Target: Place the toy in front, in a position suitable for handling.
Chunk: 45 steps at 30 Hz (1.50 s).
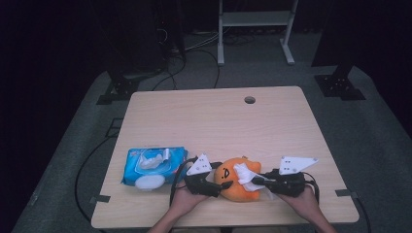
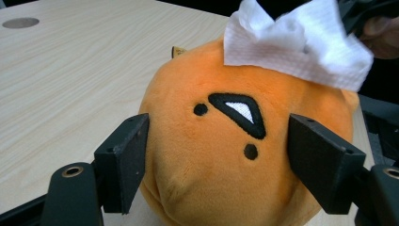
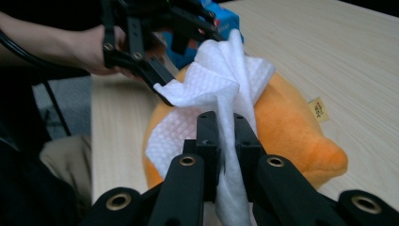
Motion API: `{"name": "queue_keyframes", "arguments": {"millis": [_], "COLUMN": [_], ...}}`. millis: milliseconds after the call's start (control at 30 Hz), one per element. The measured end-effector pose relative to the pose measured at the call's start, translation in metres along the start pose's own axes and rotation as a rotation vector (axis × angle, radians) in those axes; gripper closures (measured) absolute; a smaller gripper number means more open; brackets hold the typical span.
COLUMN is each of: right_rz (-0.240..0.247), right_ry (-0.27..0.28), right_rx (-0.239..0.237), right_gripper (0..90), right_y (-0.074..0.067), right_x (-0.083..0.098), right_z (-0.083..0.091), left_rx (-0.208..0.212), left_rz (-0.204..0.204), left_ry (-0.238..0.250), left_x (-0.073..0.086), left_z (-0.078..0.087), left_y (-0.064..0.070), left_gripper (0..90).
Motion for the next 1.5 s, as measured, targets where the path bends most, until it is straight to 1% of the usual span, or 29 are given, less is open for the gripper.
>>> {"name": "queue_keyframes", "arguments": {"millis": [67,133,200,233,300,333,433,467,500,533,567,600,667,700,767,833,900,1000,1033,1067,1100,1133,1167,1200,1267,1300,1367,1433,1500], "right_rz": [-0.033,-0.072,-0.1,-0.114,-0.115,-0.113,-0.047,-0.028,-0.006,0.016,0.041,0.043,0.011,-0.017,-0.051,-0.087,-0.08,-0.017,0.012,0.026,0.054,0.058,0.036,0.021,0.004,-0.011,-0.039,-0.041,-0.042], "right_ry": [0.0,-0.007,-0.011,-0.005,-0.007,-0.006,0.041,0.064,0.065,0.044,0.001,-0.016,-0.018,-0.011,-0.01,-0.006,0.015,0.046,0.034,0.021,-0.02,-0.032,-0.028,-0.024,-0.019,-0.015,-0.012,-0.015,-0.017], "right_rx": [0.012,0.065,0.08,0.076,0.081,0.078,0.051,0.029,0.015,0.018,0.03,0.037,0.033,0.054,0.104,0.122,0.12,0.069,0.052,0.056,0.074,0.078,0.073,0.081,0.123,0.133,0.125,0.113,0.103], "right_gripper": [83.9,83.7,83.5,83.5,83.5,83.6,83.6,83.6,83.6,83.6,83.6,83.7,83.8,83.8,83.8,83.8,83.8,83.7,83.7,83.6,83.7,83.8,83.7,83.7,83.7,83.7,83.8,83.7,83.7], "right_y": [0.007,0.021,0.027,0.029,0.028,0.027,0.014,0.008,0.001,-0.003,-0.005,-0.004,0.003,0.01,0.022,0.029,0.026,0.009,0.002,0.0,-0.002,-0.001,0.002,0.006,0.013,0.017,0.02,0.019,0.016], "right_x": [0.001,0.006,0.01,0.011,0.011,0.01,-0.001,-0.005,-0.008,-0.008,-0.006,-0.003,0.0,0.002,0.005,0.007,0.004,-0.008,-0.011,-0.011,-0.01,-0.008,-0.007,-0.007,-0.005,-0.004,-0.001,0.0,-0.001], "right_z": [0.001,0.004,0.006,0.007,0.008,0.008,0.012,0.013,0.011,0.007,0.001,-0.002,-0.003,0.0,0.007,0.013,0.016,0.012,0.007,0.005,-0.001,-0.003,-0.002,0.001,0.008,0.011,0.012,0.011,0.007], "left_rx": [0.004,0.035,0.044,0.049,0.031,0.015,-0.001,-0.007,-0.009,-0.009,-0.005,-0.001,0.015,0.024,0.019,0.027,0.02,0.021,0.021,0.02,0.02,0.024,0.031,0.036,0.039,0.035,0.023,0.026,0.027], "left_rz": [0.004,-0.023,-0.057,-0.059,-0.072,-0.072,-0.047,-0.035,-0.029,-0.027,-0.028,-0.034,-0.037,-0.036,-0.042,-0.032,-0.042,-0.04,-0.043,-0.046,-0.048,-0.044,-0.042,-0.044,-0.043,-0.039,-0.034,-0.027,-0.019], "left_ry": [0.004,0.011,0.01,0.007,-0.013,-0.023,-0.022,-0.019,-0.017,-0.018,-0.017,-0.018,-0.012,-0.011,-0.023,-0.034,-0.04,-0.025,-0.025,-0.025,-0.027,-0.021,-0.02,-0.016,-0.014,-0.015,-0.013,-0.008,-0.009], "left_x": [-0.001,-0.002,-0.003,-0.003,-0.002,-0.001,-0.003,-0.003,-0.003,-0.003,-0.004,-0.004,-0.005,-0.005,-0.005,-0.003,-0.003,-0.005,-0.005,-0.005,-0.005,-0.004,-0.004,-0.005,-0.005,-0.005,-0.006,-0.007,-0.009], "left_z": [0.0,0.001,0.001,0.0,-0.003,-0.003,-0.002,-0.003,-0.003,-0.003,-0.003,-0.003,-0.002,-0.002,-0.003,-0.005,-0.006,-0.008,-0.008,-0.008,-0.007,-0.007,-0.007,-0.006,-0.006,-0.007,-0.009,-0.011,-0.016], "left_y": [0.0,0.003,0.007,0.008,0.009,0.009,0.007,0.006,0.005,0.006,0.006,0.007,0.008,0.009,0.009,0.009,0.009,0.01,0.01,0.011,0.011,0.011,0.011,0.012,0.011,0.011,0.01,0.01,0.012], "left_gripper": [23.6,19.7,17.3,15.4,14.9,17.5,23.2,23.9,24.0,23.9,23.8,23.0,20.6,18.8,16.7,18.6,25.4,29.6,31.1,32.0,32.5,32.8,33.7,35.3,37.7,34.9,26.8,21.9,14.7]}}
Point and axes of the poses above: each handheld gripper's, and its own axes: z roughly backward along the jaws, x roughly out of its underside, y roughly to its right, the point moved 5 cm from there along -z, roughly forward along the jaws
